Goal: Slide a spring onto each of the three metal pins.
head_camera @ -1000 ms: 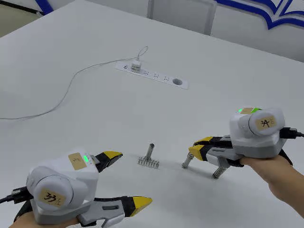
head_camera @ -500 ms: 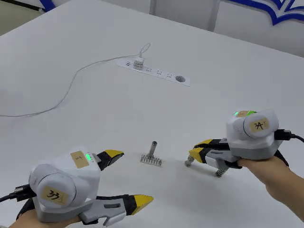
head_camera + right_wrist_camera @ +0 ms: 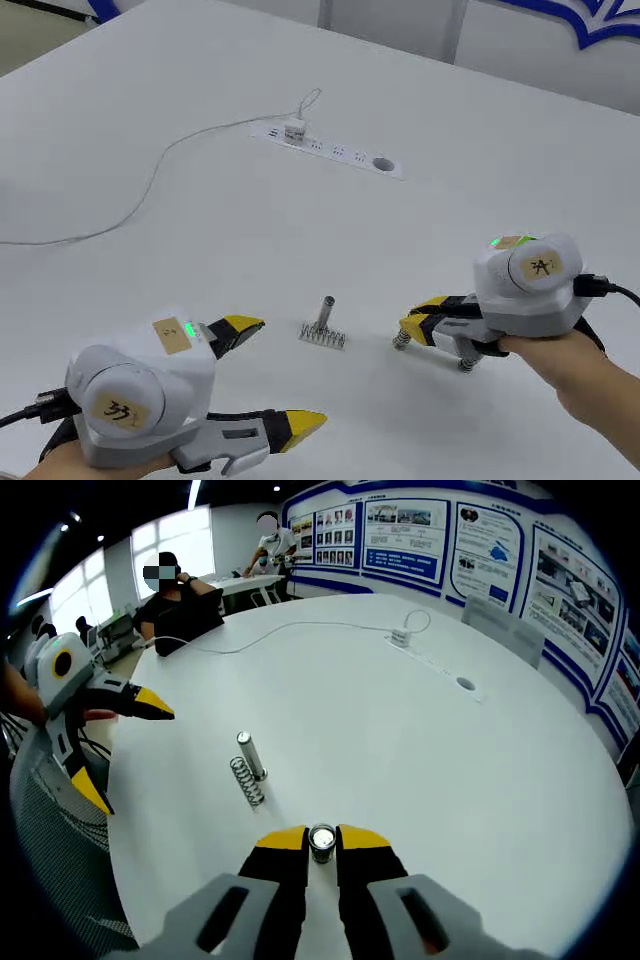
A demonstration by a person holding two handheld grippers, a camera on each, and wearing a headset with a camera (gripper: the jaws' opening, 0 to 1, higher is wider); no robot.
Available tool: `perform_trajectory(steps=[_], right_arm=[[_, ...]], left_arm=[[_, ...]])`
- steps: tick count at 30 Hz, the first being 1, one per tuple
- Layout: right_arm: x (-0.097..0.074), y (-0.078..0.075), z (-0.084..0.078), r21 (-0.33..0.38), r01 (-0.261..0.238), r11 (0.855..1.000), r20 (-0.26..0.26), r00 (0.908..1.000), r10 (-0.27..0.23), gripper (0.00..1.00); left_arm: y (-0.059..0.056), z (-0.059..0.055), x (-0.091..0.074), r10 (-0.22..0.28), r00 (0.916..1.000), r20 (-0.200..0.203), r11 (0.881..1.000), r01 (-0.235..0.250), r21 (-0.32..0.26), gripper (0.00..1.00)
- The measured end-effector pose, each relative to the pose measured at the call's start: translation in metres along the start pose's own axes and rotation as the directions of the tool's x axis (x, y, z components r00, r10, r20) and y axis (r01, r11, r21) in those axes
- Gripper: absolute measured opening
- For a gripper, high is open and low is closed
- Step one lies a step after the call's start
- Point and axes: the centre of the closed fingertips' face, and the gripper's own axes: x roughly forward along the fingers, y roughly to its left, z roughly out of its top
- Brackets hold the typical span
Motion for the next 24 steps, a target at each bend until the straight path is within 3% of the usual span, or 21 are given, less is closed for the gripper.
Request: perform_trajectory(steps=[24], right_arm=[[0.0036, 0.0001, -0.0032, -0.004, -0.001, 1.0, -0.014, 0.9999, 0.0, 0.11]], left_arm=[[-0.0004, 0.0002, -0.0001, -0.002, 1.0, -0.002, 1.0, 0.002, 0.0, 0.69]])
